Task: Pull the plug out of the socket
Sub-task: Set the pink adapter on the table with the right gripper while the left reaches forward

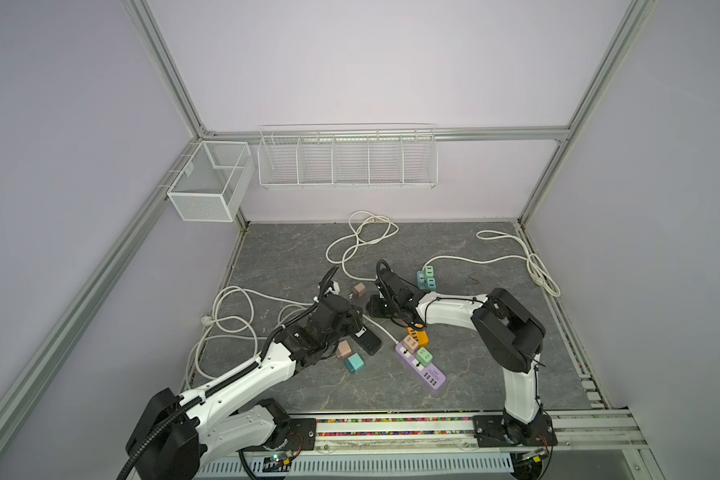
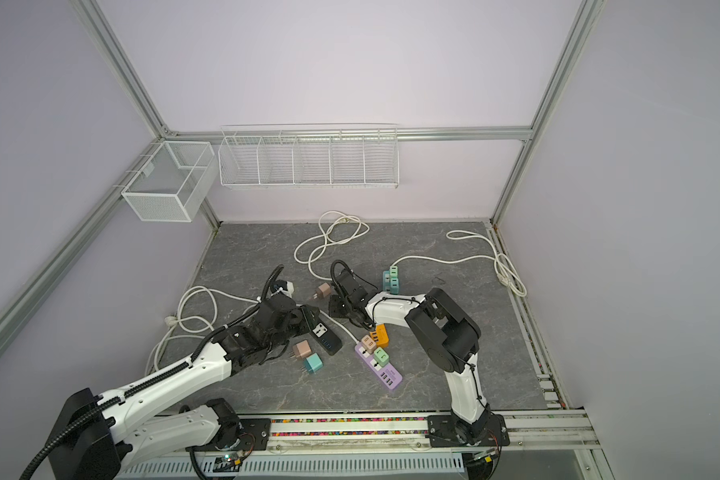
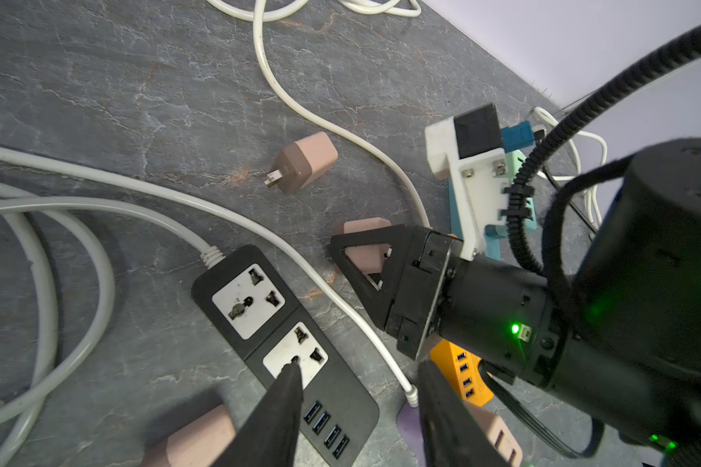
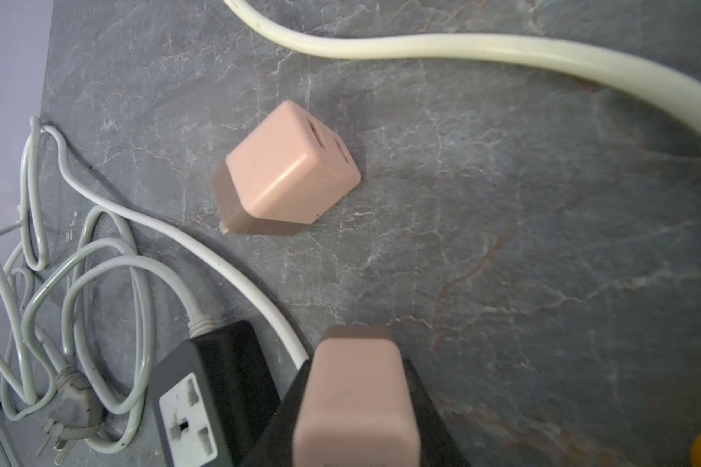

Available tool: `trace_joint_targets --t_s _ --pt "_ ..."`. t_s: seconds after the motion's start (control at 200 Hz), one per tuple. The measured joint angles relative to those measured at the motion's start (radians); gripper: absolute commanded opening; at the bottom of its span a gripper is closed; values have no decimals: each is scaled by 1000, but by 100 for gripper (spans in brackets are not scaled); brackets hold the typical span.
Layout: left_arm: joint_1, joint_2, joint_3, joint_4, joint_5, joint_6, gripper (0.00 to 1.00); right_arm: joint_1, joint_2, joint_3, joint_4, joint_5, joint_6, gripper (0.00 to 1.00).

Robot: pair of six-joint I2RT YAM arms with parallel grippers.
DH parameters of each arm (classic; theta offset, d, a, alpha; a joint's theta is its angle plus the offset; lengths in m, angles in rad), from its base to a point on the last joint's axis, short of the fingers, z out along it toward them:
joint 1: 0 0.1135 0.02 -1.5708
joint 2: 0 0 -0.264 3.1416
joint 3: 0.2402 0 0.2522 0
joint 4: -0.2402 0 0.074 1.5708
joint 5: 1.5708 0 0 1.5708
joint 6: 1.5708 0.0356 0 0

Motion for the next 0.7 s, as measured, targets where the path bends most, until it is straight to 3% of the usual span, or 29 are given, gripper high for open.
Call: trace_joint_targets --t_s 0.505,0.7 --pt "0 42 21 0 4 1 48 1 -9 -5 -18 26 -26 57" --pt "0 44 39 -8 5 8 48 1 -81 -21 -55 47 -45 67"
